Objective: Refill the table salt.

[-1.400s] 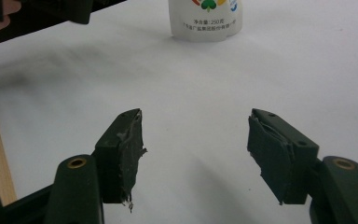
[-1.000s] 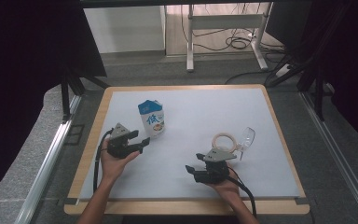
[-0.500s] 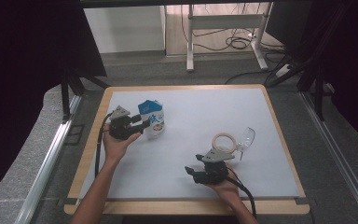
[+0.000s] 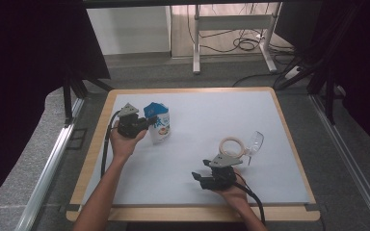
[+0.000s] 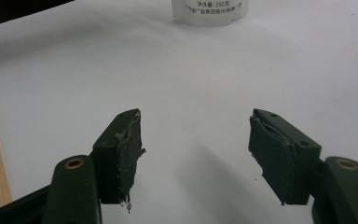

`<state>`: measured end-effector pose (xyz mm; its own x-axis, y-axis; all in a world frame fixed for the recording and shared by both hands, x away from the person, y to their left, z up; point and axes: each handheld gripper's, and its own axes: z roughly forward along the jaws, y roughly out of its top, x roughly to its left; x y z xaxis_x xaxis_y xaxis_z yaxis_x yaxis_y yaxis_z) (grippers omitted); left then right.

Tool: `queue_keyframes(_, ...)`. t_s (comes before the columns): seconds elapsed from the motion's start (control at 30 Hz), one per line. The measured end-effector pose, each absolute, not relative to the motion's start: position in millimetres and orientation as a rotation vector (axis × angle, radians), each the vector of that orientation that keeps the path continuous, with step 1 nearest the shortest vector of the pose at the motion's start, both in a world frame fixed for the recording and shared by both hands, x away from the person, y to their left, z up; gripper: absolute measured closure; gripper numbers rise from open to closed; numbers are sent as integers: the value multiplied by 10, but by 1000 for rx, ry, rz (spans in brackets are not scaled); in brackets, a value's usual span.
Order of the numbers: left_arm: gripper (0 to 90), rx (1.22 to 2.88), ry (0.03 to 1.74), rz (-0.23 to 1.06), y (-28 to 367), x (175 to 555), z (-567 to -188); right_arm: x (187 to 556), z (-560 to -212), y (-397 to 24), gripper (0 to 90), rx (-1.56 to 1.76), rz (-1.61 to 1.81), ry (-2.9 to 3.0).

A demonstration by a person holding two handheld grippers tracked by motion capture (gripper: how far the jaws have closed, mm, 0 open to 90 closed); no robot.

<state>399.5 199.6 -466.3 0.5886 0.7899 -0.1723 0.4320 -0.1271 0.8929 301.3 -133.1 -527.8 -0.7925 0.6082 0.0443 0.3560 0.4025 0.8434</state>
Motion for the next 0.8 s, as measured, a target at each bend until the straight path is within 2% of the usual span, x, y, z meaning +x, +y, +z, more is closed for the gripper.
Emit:
queue_keyframes(0.53, 900, 1702, 970, 427, 2006, 4022, -4626, 3019, -5263, -1339, 351, 838, 1349, 2377)
queue_keyframes(0.8, 900, 1681, 946, 385, 2033, 3914, -4509, 3014, -5254, -1342, 351, 835, 1351, 2365)
